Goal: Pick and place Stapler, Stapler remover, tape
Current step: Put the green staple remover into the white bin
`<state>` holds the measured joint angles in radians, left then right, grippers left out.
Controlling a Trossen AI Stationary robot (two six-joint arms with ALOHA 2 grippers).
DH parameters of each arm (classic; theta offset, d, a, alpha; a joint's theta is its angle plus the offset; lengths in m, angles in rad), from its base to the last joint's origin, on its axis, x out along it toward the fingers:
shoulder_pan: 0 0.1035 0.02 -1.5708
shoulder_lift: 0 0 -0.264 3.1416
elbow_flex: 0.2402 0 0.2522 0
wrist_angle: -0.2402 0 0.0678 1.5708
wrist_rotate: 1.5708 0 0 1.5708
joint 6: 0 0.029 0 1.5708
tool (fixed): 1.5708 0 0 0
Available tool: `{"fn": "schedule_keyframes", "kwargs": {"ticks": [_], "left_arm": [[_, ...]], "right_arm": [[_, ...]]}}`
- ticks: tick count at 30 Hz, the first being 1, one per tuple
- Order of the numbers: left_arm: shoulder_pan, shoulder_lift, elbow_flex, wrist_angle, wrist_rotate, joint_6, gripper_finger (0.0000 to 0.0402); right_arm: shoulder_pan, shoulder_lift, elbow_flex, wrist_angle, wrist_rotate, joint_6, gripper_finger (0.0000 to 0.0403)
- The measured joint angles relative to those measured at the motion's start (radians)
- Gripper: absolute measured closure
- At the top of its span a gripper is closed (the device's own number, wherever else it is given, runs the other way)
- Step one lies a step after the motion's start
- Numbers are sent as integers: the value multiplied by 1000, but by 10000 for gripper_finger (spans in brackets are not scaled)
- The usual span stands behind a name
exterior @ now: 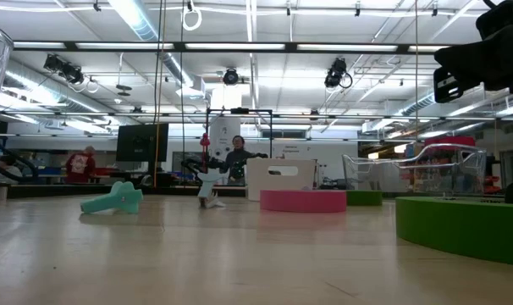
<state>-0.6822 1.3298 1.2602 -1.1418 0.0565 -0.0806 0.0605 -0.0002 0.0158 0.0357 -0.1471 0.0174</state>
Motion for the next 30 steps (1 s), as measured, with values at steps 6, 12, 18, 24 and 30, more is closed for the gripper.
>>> {"fn": "schedule_keyframes", "kwargs": {"ticks": [6,12,18,24,30], "left_arm": [[151,-12,0,-20,-89,21,186],[276,-12,-1,42,-181,7,186],[365,-8,-1,156,-260,-69,186],[415,-7,-2,205,-281,-202,186],[434,-7,-2,209,-282,-291,186]], "right_arm": [[0,0,0,0,0,0,383],[0,0,0,0,0,0,383],[0,0,0,0,0,0,383],[0,0,0,0,0,0,383],[0,0,0,0,0,0,383]]}}
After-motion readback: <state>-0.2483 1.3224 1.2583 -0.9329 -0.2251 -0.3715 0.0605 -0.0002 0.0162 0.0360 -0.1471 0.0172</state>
